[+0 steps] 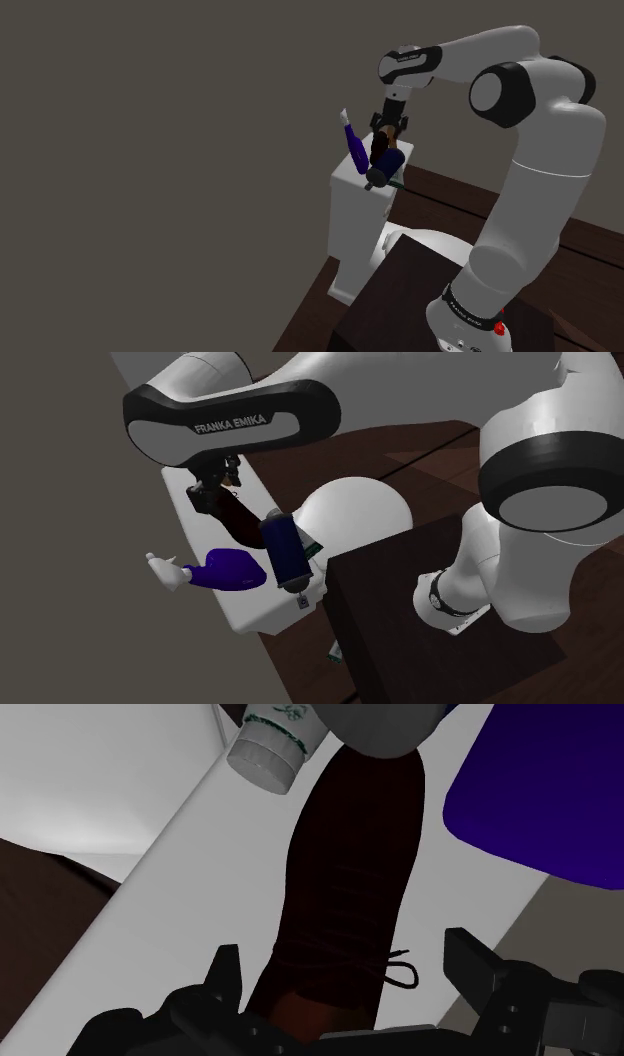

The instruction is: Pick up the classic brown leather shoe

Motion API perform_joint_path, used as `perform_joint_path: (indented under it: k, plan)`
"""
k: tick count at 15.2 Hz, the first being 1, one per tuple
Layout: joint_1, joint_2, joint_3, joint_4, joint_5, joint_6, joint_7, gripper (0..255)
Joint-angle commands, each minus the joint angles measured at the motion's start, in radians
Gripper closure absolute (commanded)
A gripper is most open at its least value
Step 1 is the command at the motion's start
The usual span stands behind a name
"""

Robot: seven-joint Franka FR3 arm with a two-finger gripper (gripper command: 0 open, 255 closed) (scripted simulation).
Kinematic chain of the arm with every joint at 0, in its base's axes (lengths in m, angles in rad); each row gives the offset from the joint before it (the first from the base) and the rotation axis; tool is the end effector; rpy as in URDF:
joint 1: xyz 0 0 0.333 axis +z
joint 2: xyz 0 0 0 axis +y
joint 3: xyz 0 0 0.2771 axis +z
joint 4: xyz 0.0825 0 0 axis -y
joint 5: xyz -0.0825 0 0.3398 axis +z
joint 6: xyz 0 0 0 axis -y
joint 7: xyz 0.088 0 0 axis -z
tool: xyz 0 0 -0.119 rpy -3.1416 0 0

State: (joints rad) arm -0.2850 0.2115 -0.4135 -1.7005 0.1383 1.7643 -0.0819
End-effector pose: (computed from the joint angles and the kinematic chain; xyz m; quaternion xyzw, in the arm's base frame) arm 0.4418 -0.3364 0.4290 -0.9455 0.3182 0.0501 0.0471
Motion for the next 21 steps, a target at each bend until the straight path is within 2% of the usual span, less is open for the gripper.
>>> perform_joint_path:
  k: [1, 3, 4, 13, 21]
  plan:
    - [0.001, 0.002, 0.001, -0.017, 0.001, 0.019, -0.001, 0]
    - [0.0, 0.002, 0.001, -0.017, 0.001, 0.019, -0.002, 0]
    - [0.0, 0.003, 0.001, -0.016, 0.002, 0.019, -0.001, 255]
    - [0.0, 0.002, 0.001, -0.017, 0.002, 0.019, -0.002, 255]
    - [-0.002, -0.01, -0.002, 0.075, -0.006, -0.084, 0.008, 255]
